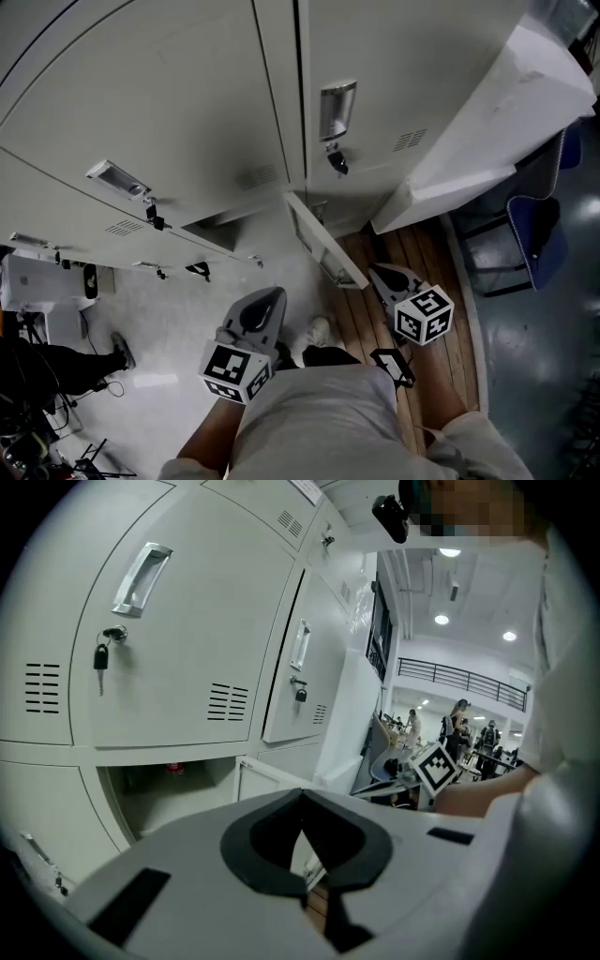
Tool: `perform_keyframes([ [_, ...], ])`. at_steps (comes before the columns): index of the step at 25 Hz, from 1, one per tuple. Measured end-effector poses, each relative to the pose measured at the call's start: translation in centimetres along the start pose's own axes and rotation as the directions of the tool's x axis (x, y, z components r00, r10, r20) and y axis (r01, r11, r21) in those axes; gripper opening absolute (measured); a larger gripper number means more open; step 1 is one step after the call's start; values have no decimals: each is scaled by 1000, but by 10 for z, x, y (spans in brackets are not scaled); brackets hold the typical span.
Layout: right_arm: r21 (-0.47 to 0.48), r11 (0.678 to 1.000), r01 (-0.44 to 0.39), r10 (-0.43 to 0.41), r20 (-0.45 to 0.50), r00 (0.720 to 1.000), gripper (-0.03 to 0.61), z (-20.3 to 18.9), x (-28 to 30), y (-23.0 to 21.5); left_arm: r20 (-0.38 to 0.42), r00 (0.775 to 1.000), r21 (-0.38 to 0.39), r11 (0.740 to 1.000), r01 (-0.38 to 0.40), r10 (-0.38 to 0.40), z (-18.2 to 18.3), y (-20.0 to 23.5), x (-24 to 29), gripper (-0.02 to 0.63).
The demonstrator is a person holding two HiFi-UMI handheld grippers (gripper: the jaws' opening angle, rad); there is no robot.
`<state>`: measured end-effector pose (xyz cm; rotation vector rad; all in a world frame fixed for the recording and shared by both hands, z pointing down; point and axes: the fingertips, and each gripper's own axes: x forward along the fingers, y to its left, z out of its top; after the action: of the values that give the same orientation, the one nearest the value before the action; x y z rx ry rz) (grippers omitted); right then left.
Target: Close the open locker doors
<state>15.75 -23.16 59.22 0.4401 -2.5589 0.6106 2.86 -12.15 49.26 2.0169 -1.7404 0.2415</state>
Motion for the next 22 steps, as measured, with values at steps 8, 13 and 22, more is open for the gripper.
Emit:
perform_keyframes([
  [8,-17,999,-31,30,-28,999,28,-4,10,14,1,1000,-15,1000,-23,23,-5,10,-9,14],
  [13,-17,999,-34,33,-34,999,28,-5,18,32,7,1000,-16,1000,-22,22,-6,25,-20,14],
  [22,-12,999,-39,38,-37,999,28,-5,41,75,8,1000,-12,1000,-21,21,-7,61,-46,14],
])
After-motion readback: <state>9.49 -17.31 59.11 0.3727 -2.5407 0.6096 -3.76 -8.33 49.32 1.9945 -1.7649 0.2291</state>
